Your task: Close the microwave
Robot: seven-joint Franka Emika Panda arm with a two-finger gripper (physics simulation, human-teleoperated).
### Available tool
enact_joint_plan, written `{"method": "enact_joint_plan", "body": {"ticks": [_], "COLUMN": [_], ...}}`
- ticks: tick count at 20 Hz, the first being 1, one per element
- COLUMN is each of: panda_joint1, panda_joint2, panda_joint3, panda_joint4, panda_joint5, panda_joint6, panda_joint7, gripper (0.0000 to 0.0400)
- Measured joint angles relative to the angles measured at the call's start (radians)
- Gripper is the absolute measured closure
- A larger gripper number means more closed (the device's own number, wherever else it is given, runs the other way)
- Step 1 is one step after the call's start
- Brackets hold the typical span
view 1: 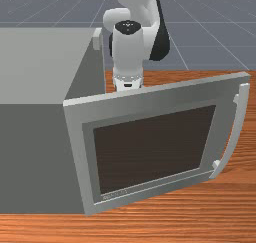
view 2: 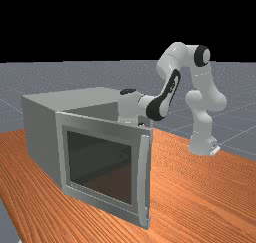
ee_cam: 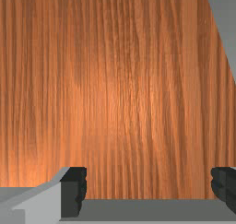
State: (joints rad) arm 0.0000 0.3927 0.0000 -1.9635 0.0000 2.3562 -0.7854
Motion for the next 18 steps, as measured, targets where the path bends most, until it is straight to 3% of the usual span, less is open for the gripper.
{"method": "enact_joint_plan", "body": {"ticks": [1,2,3,5,6,7,9,12,18], "panda_joint1": [0.000,0.000,0.000,0.000,0.001,0.001,0.006,0.007,0.004], "panda_joint2": [0.000,0.000,0.000,0.000,0.001,0.003,0.006,-0.002,-0.058], "panda_joint3": [0.000,0.000,0.000,0.000,-0.001,-0.001,-0.005,-0.004,-0.001], "panda_joint4": [0.000,0.000,0.000,0.000,0.000,0.000,-0.001,0.000,0.030], "panda_joint5": [0.000,0.000,0.000,0.000,0.000,0.001,-0.012,-0.011,-0.004], "panda_joint6": [0.000,0.000,0.000,0.000,0.002,0.005,0.006,-0.005,-0.099], "panda_joint7": [0.000,0.000,0.000,0.000,0.006,0.006,0.014,0.013,0.008], "gripper": [0.0157,0.0252,0.0310,0.0367,0.0223,0.0135,0.0050,0.0011,0.0001]}}
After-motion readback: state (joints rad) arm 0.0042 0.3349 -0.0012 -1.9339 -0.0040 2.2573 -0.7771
